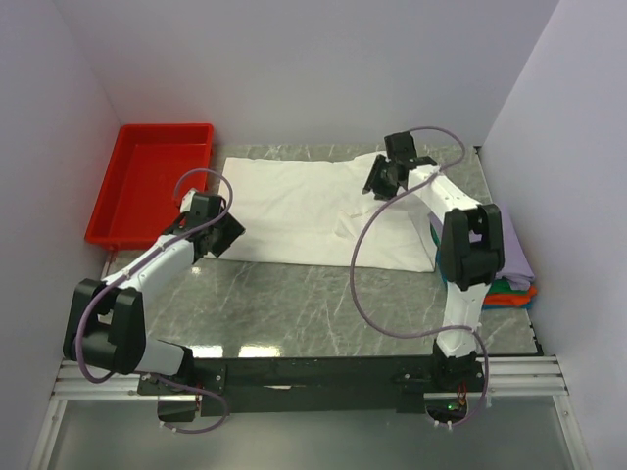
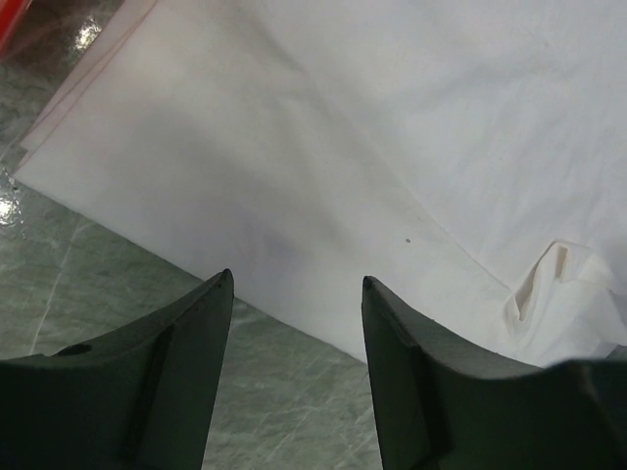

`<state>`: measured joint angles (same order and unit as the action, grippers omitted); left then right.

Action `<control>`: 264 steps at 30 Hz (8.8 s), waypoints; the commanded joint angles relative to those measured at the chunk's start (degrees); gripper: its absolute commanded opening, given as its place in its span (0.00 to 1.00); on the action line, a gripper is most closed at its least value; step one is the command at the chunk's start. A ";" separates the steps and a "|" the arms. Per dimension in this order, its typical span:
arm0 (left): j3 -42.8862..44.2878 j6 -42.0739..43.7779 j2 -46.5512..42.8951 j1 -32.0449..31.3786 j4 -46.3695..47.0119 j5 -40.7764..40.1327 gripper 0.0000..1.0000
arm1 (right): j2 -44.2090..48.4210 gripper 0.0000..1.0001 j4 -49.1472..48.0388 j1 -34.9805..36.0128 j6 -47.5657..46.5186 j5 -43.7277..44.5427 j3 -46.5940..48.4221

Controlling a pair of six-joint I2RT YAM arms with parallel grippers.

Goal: Fold and stack the t-shirts
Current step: Fold the tshirt

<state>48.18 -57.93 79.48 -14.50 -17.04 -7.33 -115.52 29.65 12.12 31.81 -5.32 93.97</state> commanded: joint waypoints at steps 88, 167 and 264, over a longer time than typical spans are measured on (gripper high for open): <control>6.66 0.72 5.07 -0.18 0.43 1.80 0.58 | -7.45 0.51 -2.74 -4.73 -4.57 6.48 7.12; 5.34 -2.89 11.39 2.90 3.59 0.48 0.58 | -9.80 0.54 5.07 -11.15 -4.74 3.13 9.03; -16.18 -15.72 -0.46 -1.05 -8.71 -16.40 0.50 | 40.71 0.57 -9.79 -5.18 17.84 4.01 -64.26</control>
<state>36.95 -72.03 80.31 -15.38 -17.47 -24.08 -77.30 13.63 6.90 49.01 -1.80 34.04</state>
